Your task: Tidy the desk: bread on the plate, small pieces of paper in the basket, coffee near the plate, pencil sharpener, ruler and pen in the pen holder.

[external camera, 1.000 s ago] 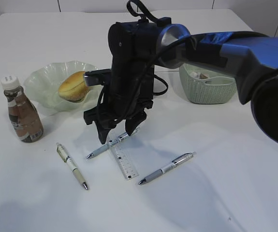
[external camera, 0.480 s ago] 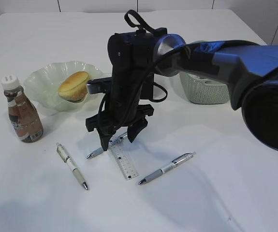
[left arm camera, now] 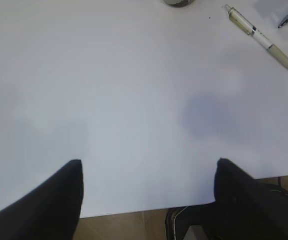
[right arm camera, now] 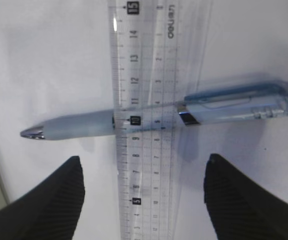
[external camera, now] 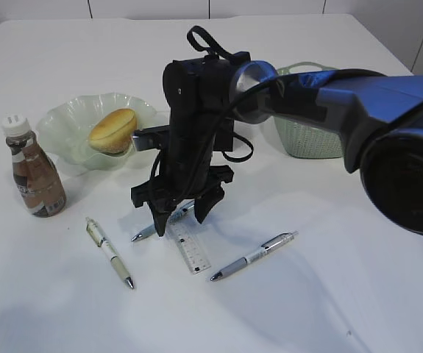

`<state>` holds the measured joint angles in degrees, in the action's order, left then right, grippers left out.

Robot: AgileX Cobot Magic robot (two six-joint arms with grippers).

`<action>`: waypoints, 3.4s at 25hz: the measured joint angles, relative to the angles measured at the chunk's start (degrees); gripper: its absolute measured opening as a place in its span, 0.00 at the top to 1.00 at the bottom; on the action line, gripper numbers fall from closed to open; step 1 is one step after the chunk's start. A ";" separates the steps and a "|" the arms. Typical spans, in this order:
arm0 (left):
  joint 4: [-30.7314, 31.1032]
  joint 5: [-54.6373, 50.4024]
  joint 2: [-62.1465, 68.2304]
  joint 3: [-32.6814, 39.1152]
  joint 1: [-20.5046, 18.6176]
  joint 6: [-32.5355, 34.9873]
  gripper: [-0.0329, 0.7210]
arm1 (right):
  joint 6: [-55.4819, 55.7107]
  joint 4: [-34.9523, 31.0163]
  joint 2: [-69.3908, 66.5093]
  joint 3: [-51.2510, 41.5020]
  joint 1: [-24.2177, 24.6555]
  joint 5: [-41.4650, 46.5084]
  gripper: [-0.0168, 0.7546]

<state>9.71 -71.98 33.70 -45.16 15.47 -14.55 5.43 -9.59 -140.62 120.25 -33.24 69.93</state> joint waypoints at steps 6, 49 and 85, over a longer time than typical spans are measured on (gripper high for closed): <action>0.35 0.00 0.00 0.00 0.00 0.00 0.19 | 0.00 0.00 -0.24 0.00 0.00 0.00 0.23; 0.85 0.00 0.00 0.00 0.00 0.00 0.19 | 0.10 1.31 -1.20 0.21 0.00 0.00 0.23; 0.87 0.00 0.00 0.00 0.00 0.00 0.19 | -0.24 2.48 -1.29 0.21 0.00 0.00 0.59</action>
<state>10.58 -71.98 33.70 -45.16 15.47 -14.55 5.19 -7.12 -141.90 120.46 -33.24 69.93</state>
